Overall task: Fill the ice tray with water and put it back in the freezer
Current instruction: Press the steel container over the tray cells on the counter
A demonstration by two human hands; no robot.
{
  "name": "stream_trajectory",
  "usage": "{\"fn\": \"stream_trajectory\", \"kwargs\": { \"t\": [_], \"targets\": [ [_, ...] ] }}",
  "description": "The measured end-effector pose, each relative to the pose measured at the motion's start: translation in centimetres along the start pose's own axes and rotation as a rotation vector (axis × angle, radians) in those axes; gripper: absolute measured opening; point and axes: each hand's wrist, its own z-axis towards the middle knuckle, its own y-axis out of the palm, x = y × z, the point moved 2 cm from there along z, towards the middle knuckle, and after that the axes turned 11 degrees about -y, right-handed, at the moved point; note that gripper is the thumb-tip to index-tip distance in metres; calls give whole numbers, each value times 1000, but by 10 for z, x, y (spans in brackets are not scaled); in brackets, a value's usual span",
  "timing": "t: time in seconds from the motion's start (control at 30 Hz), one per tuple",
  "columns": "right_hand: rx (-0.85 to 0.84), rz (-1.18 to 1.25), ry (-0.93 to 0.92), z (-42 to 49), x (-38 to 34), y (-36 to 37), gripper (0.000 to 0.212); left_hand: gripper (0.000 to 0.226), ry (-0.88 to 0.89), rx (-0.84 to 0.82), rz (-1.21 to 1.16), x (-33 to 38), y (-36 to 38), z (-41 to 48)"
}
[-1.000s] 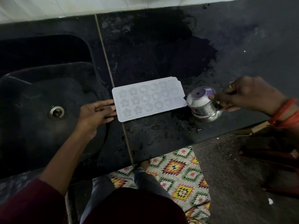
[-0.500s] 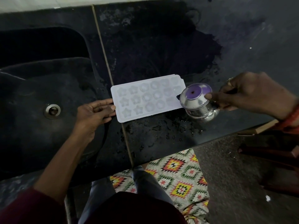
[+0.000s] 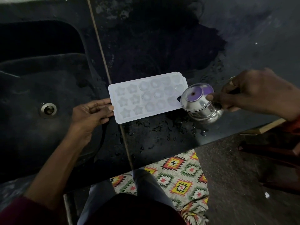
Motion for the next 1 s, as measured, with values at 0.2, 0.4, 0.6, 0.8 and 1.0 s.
{"fn": "stream_trajectory", "kwargs": {
  "t": [0.2,0.4,0.6,0.8,1.0],
  "targets": [
    [-3,14,8,-1,0,-2,37,16,-3,-4,10,1,0,-2],
    [-19,21,5,-2,1,-4,38,16,-12,5,-5,1,2,-3],
    [-10,40,-12,-3,4,-4,40,17,-17,4,-8,1,1,-2],
    [40,78,21,-6,4,-6,44,20,-19,13,-4,-1,1,0],
    [145,89,6,-8,2,-5,45,20,-29,14,-5,0,1,0]
  ]
}}
